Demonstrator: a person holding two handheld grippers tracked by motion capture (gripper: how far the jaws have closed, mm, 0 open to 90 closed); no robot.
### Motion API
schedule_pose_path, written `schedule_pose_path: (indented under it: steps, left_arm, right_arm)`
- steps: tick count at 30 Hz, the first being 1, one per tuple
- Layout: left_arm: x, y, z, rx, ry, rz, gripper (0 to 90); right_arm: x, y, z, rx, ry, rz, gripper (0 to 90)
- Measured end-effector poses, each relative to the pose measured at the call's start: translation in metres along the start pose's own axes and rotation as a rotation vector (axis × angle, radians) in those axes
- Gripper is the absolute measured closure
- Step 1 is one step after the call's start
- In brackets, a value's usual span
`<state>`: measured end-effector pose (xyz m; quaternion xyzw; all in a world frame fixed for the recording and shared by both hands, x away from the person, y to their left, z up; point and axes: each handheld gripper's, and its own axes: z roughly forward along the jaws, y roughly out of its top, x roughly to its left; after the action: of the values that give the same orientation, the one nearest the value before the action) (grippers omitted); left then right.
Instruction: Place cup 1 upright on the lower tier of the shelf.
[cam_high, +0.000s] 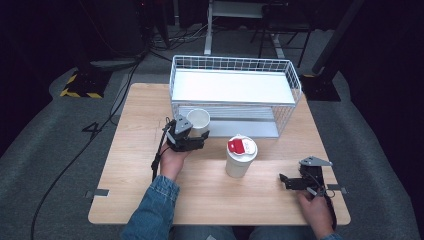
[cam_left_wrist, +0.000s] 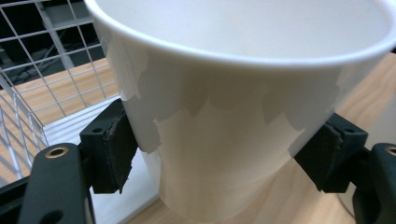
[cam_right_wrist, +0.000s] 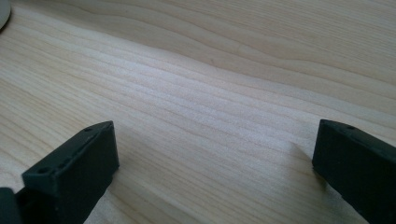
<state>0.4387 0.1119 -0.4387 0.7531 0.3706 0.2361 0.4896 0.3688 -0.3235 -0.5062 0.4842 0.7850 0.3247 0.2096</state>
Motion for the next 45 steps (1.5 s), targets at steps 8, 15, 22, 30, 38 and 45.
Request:
schedule_pose_path:
  steps: [8,15,22,30,38,45]
  left_arm:
    - [-0.001,-0.004,0.016,-0.013,0.010,-0.033,22.9]
    - [0.000,-0.002,0.041,0.016,0.025,-0.050,22.9]
    - [-0.002,-0.006,0.055,0.006,0.053,-0.039,22.9]
    - [0.001,-0.011,0.068,-0.045,0.065,-0.053,22.8]
    - [0.001,-0.016,0.079,-0.037,0.075,-0.076,22.8]
    - [0.001,-0.020,0.086,-0.016,0.089,-0.084,22.8]
  right_arm:
    - [0.000,0.000,0.000,0.000,0.000,0.000,0.6]
    - [0.000,0.000,0.000,0.000,0.000,0.000,0.6]
    - [0.000,0.000,0.000,0.000,0.000,0.000,0.6]
    - [0.000,0.000,0.000,0.000,0.000,0.000,0.6]
    - [0.000,0.000,0.000,0.000,0.000,0.000,0.6]
    - [0.000,0.000,0.000,0.000,0.000,-0.001,0.6]
